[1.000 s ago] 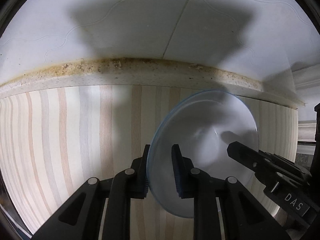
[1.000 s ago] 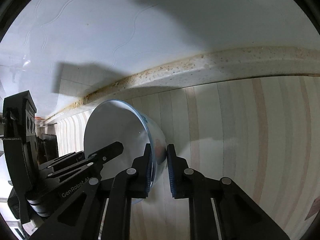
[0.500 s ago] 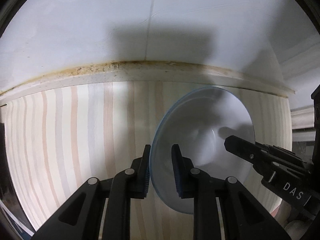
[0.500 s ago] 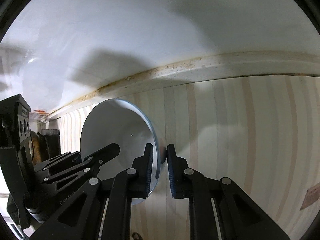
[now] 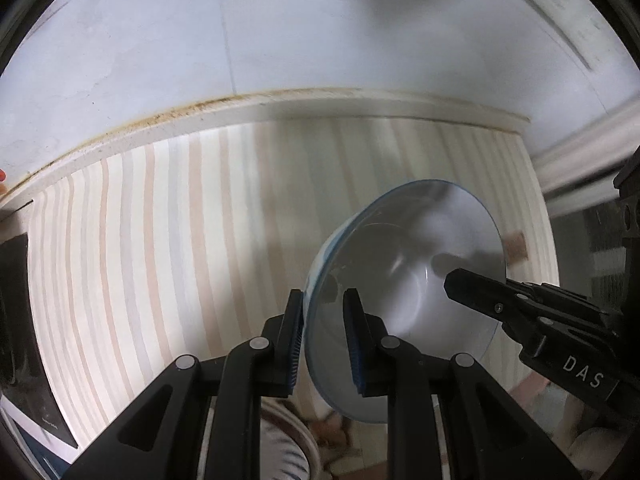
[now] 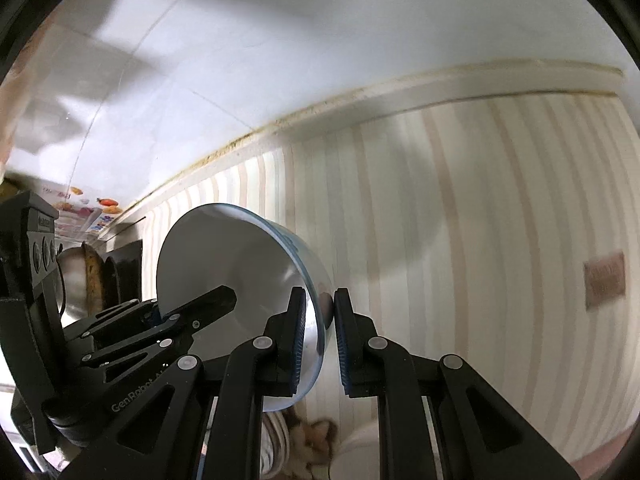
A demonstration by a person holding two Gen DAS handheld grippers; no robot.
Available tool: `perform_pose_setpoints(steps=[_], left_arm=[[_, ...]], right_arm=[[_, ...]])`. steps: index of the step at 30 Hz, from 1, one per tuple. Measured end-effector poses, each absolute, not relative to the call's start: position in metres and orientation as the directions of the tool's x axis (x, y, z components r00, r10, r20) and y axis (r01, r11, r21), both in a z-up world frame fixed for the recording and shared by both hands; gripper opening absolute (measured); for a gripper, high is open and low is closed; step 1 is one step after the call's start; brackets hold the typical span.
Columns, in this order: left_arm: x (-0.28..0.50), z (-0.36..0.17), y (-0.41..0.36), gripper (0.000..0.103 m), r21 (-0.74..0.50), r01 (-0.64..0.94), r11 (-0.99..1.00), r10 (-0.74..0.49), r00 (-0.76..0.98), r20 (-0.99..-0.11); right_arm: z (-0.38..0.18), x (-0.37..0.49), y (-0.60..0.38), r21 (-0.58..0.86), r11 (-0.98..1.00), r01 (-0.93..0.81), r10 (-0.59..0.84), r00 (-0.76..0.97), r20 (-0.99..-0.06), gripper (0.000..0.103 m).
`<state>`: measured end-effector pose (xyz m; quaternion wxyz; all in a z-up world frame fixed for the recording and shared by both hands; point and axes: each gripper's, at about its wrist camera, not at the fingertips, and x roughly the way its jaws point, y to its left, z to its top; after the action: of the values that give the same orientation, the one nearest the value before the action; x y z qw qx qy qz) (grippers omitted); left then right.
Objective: Organize plates and bowls
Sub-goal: 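Carry the blue-dot bowl onto the nested bowls and open right gripper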
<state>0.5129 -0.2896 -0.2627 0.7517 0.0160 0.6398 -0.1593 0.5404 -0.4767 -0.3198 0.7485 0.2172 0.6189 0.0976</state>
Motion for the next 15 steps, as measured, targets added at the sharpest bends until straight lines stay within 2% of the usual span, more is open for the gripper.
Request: perform_pose_setpoints(steps=[9,15], left_arm=[[0.448,-0.251,-0.311,0.018,-0.206,0.361,0.909,-0.254,0.088,-0.963],[0.420,-0.263,-0.332,0.018,-0.198,0.417,0.887,-0.236,0.039,-0.971]], right_arm=[[-0.293,0.443,-0.514,0.441,0.877,0.192,0.394,0.239,-0.887,0.016],[-0.305,0.387,-0.531,0.436,0.864,0.251,0.389,0.215,-0.896,0.016]])
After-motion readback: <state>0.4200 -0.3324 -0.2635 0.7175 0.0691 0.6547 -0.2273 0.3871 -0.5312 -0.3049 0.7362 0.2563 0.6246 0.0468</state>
